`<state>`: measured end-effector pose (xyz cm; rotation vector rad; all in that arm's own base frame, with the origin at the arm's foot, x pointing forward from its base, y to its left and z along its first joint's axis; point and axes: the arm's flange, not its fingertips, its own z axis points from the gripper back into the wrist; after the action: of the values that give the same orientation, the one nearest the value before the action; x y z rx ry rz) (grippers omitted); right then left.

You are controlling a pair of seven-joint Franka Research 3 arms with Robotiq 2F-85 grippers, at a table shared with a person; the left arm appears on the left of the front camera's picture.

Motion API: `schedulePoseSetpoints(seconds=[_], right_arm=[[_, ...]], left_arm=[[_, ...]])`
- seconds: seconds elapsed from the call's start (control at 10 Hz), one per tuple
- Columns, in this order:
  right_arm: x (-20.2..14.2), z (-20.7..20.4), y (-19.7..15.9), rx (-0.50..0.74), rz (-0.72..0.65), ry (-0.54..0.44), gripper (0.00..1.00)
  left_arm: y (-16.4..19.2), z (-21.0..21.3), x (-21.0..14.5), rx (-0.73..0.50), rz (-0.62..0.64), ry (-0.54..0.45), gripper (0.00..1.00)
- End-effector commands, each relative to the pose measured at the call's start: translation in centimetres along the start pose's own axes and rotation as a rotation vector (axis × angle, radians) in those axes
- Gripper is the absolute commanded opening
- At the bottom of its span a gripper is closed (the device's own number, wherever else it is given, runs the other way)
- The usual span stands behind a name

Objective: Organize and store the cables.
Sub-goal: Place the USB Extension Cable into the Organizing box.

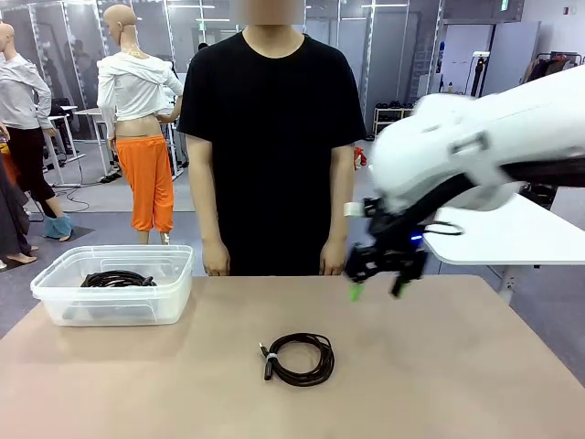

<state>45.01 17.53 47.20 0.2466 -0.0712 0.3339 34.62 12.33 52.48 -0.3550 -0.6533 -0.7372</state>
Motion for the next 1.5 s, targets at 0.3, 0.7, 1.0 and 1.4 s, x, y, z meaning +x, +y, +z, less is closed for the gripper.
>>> schedulePoseSetpoints(seconds=[0.3, 0.7, 1.0, 1.4], right_arm=[[-8.2, 7.8, -12.4, 0.051, 0.176, -0.120, 1.00], [-16.2, 11.7, -22.4, 0.082, 0.269, -0.263, 1.00], [-22.5, 12.9, -27.8, 0.136, 0.365, -0.357, 1.00], [-28.8, 12.3, -31.7, 0.174, 0.468, -0.474, 1.00]], left_arm=[[-4.1, -3.3, 5.9, 0.025, 0.112, 0.017, 1.00], [-16.1, -9.6, 17.1, 0.072, 0.216, 0.197, 1.00], [-23.3, -18.6, 22.4, 0.253, 0.334, 0.354, 1.00], [-26.5, -27.1, 24.6, 0.410, 0.468, 0.373, 1.00]])
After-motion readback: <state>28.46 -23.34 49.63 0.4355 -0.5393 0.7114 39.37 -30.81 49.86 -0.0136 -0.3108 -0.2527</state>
